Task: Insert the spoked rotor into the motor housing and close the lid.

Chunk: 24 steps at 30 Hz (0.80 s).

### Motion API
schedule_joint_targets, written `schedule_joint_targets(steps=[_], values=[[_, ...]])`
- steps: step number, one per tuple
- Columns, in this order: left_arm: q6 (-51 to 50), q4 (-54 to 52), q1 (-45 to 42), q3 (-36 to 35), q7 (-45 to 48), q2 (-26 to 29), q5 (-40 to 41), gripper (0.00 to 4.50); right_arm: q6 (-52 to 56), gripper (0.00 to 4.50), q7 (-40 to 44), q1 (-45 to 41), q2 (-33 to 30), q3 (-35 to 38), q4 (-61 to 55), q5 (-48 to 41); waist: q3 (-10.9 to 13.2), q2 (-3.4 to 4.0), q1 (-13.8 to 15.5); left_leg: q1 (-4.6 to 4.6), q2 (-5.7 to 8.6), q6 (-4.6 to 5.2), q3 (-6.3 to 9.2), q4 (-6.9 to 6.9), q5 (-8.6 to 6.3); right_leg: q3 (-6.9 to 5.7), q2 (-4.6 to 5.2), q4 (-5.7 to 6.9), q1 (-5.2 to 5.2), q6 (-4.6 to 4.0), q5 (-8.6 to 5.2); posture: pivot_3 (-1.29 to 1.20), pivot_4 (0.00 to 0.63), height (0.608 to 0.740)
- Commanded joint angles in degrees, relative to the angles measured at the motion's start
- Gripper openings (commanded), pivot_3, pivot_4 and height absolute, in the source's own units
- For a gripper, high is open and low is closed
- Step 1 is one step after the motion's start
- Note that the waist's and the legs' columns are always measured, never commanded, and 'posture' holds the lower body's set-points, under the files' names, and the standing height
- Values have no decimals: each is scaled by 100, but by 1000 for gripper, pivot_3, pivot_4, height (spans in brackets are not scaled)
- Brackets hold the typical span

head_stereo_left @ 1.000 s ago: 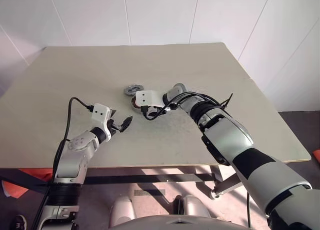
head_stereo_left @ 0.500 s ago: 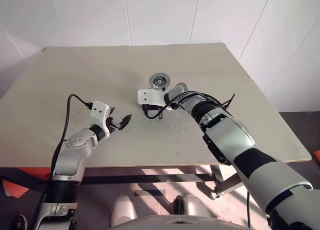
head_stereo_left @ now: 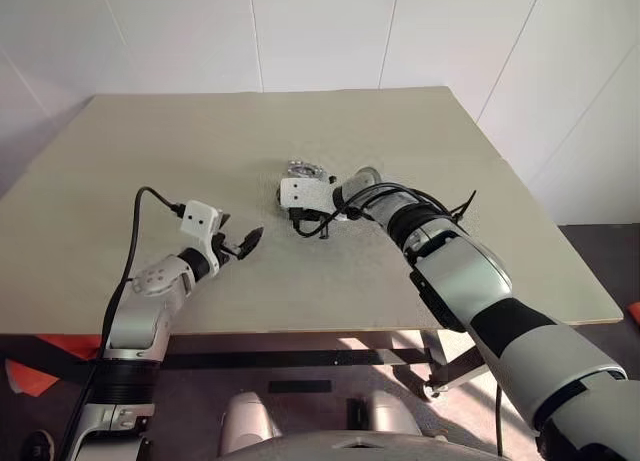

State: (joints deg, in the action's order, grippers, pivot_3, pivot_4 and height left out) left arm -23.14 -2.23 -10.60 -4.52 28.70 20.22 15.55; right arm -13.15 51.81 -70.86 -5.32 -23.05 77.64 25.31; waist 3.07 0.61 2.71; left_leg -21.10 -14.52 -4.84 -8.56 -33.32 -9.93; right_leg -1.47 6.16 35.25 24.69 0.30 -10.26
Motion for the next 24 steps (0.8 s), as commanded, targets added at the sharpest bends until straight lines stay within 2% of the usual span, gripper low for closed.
schedule_joint_targets(steps=[1,9,16,20,24], values=[[76,-16,-135,-28,29,15,33,4500,-71,133,175,44,-174,69,-131,-44,0,0,5,0,0,0,0,0,0,-1,0,0,0,0,0,0,0,740],[109,66,-171,4,37,-19,19,4500,-291,133,284,109,-326,220,-338,-246,0,0,23,-3,0,1,0,0,0,-1,0,-1,1,-4,-3,0,0,740],[116,76,-160,45,39,-35,1,4500,-685,133,952,318,-590,430,-1196,-649,0,0,18,-7,-2,1,0,0,0,-2,-1,-1,6,-5,-3,0,0,740],[123,124,-174,78,47,-51,-7,4500,-710,133,1365,747,-948,384,-2201,-789,0,-2,26,-9,-2,2,0,0,0,-2,-2,-2,6,-5,-3,0,0,740],[130,177,-195,112,59,-73,-6,4500,-245,133,1896,1413,-1289,381,-3657,-1077,0,-7,36,-9,-2,3,-1,-2,0,-1,-2,-2,6,-5,-3,0,0,740]])
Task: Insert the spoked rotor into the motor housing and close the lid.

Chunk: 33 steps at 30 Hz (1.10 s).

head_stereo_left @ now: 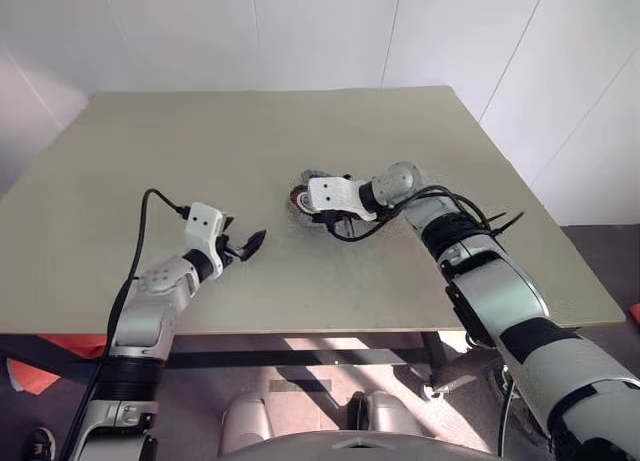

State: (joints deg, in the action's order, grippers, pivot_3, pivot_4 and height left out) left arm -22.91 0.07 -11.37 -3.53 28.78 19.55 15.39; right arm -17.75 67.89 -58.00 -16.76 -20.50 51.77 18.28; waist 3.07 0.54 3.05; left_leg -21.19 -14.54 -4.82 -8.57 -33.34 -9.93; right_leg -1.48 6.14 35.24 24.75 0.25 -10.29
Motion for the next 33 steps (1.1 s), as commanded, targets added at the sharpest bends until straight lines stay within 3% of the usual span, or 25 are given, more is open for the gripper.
schedule_joint_targets(steps=[1,7,14,33], values=[[114,-32,-125,21,53,-10,7,4500,369,133,373,272,-217,127,-1431,-437,0,-1,0,0,-1,0,0,0,0,0,0,0,0,0,0,0,0,740],[134,52,-172,43,85,-17,6,4500,1303,133,668,931,-476,111,-3174,-729,1,-3,-11,6,-1,-1,0,0,1,3,-2,4,-1,0,0,0,0,740],[144,107,-214,55,125,-12,2,4500,1987,133,764,1413,-590,-88,-4317,-926,0,-6,9,7,0,-3,0,-1,2,3,-1,6,-2,1,0,0,0,740],[70,-7,-125,-14,127,130,33,4500,2330,133,647,1602,-569,-454,-4045,-1033,-1,-7,11,8,1,-7,1,0,5,3,-1,7,-2,1,0,0,0,740]])
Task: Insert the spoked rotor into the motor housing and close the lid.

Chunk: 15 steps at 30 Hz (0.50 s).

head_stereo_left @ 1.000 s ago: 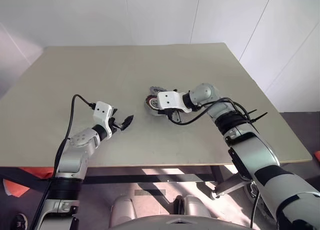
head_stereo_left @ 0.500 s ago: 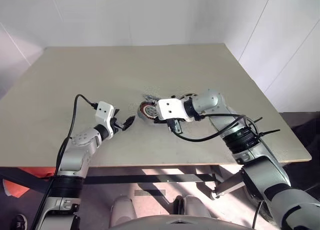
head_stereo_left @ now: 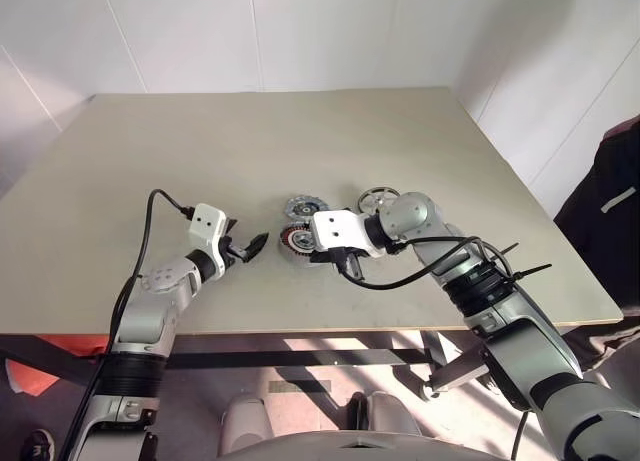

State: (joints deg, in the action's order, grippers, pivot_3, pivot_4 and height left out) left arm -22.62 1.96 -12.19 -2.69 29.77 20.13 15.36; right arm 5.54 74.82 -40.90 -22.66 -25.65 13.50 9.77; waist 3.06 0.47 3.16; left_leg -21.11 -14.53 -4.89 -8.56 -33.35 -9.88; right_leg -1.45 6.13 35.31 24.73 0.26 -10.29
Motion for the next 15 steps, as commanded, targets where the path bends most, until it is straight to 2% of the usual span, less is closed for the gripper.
schedule_joint_targets(steps=[1,2,5,8,15], values=[[42,-191,-50,-99,29,79,37,4500,32,133,-7,-108,25,58,-236,-220,0,0,0,0,0,0,0,0,0,0,0,0,0,0,0,0,0,740],[42,-184,-58,-101,30,87,38,4500,55,133,33,-107,25,58,-264,-261,0,0,0,0,0,0,0,0,0,0,0,0,0,0,0,0,0,740],[52,-146,-101,-119,36,113,38,4500,126,719,52,-109,41,77,-360,-364,0,0,-1,1,0,0,0,0,0,0,0,0,0,0,0,0,0,740],[61,-109,-137,-140,35,133,46,4500,252,1720,65,-110,28,100,-527,-476,-1,-1,-1,2,0,0,0,0,0,0,0,1,-2,0,0,0,0,740],[91,-21,-180,-183,52,170,48,4500,1069,1720,104,-318,79,409,-937,-1175,-2,-3,4,11,0,-3,0,0,2,1,0,8,-8,0,0,0,0,740]])
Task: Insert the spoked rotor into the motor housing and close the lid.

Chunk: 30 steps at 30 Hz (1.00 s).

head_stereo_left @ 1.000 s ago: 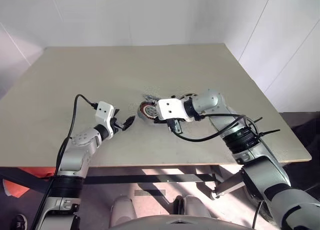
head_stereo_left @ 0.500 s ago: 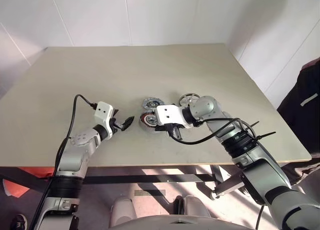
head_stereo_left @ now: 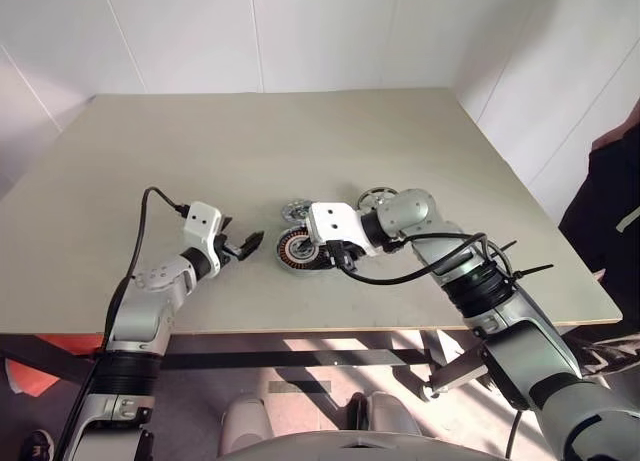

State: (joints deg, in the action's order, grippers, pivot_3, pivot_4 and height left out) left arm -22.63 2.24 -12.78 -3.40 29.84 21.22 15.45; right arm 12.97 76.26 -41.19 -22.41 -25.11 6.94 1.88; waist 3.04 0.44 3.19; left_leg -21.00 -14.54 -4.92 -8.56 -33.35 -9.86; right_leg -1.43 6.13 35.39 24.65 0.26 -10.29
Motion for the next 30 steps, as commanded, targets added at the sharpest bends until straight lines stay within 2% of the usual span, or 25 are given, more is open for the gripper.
schedule_joint_targets(steps=[1,4,7,11,17,30], values=[[95,-44,-123,-109,47,61,36,4500,515,1720,-182,-368,147,478,-214,-500,0,0,-2,0,0,-1,0,0,0,0,0,1,0,0,0,0,0,740],[83,-58,-143,-89,43,35,41,4500,856,1720,-994,-676,529,940,445,-648,-1,-1,-20,3,0,-5,0,0,3,2,-1,10,0,0,0,0,0,740],[13,-228,-132,-37,176,-53,202,4500,1279,1720,-2128,-1223,857,1486,2003,-598,-4,-6,-31,10,2,-14,0,-1,8,5,0,22,1,0,0,0,0,740],[-88,-368,-165,59,368,-111,346,4500,993,1720,-2876,-1442,932,1637,3394,-375,-14,-22,80,11,5,-15,1,-2,9,3,5,19,-3,-1,0,0,0,740],[-59,-183,-361,101,402,-58,247,4500,662,1720,-2893,-1323,952,1504,3718,-206,-11,-17,80,-16,3,-13,1,2,8,-1,2,13,24,-4,-1,0,0,740],[-60,-159,-314,149,378,-49,165,4500,220,1720,-2979,-1162,529,1479,4024,98,-11,-18,86,-8,2,-14,-1,-2,8,0,3,21,18,-5,-2,0,0,740]])
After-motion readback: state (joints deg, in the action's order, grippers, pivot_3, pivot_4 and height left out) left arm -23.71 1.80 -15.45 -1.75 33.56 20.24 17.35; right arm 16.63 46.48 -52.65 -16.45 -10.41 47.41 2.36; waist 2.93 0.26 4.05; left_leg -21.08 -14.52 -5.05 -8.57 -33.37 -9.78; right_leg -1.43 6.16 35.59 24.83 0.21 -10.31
